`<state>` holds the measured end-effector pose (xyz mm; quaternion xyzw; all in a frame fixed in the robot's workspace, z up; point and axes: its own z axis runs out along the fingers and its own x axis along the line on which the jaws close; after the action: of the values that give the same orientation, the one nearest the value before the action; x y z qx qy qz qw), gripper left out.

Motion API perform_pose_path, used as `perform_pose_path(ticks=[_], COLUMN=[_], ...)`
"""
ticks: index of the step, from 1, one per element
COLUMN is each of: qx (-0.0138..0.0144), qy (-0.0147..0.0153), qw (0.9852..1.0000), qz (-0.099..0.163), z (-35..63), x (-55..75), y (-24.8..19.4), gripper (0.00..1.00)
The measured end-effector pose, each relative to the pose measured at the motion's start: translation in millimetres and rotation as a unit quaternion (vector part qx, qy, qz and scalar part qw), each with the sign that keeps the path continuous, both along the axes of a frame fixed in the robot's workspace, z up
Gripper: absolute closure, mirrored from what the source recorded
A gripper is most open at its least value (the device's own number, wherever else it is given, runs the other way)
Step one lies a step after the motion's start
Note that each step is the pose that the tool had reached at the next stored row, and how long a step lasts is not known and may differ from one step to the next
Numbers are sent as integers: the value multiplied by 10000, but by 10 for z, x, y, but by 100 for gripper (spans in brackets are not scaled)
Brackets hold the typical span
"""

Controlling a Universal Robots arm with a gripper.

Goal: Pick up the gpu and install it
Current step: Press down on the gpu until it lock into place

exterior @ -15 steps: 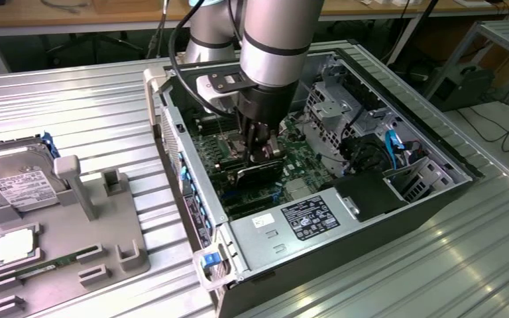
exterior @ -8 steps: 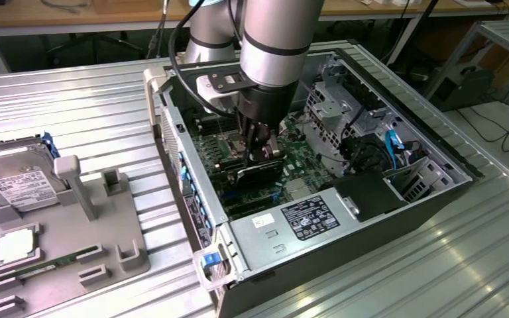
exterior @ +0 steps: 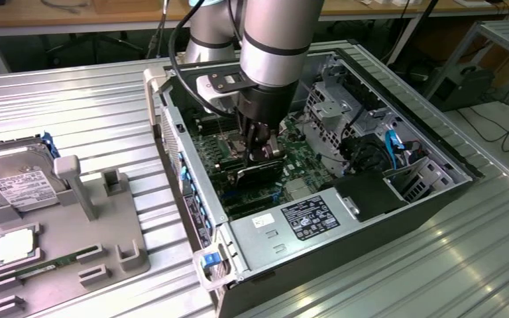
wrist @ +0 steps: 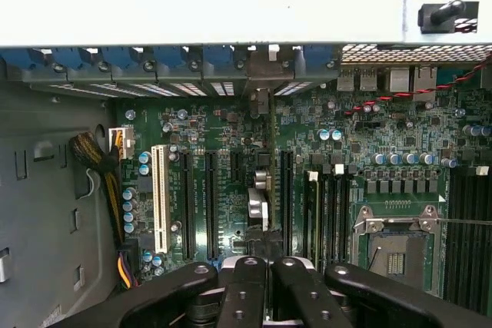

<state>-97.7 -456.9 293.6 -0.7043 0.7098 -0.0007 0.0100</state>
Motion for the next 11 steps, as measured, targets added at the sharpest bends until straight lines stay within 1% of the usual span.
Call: perform_pose_path(ticks=[2, 11], qx=[-1, 0], qy=[1, 0], qw=[10000, 9998], qz=[8, 196], z=[1, 0], x=[-6, -122], y=[0, 0], gripper=[89, 89])
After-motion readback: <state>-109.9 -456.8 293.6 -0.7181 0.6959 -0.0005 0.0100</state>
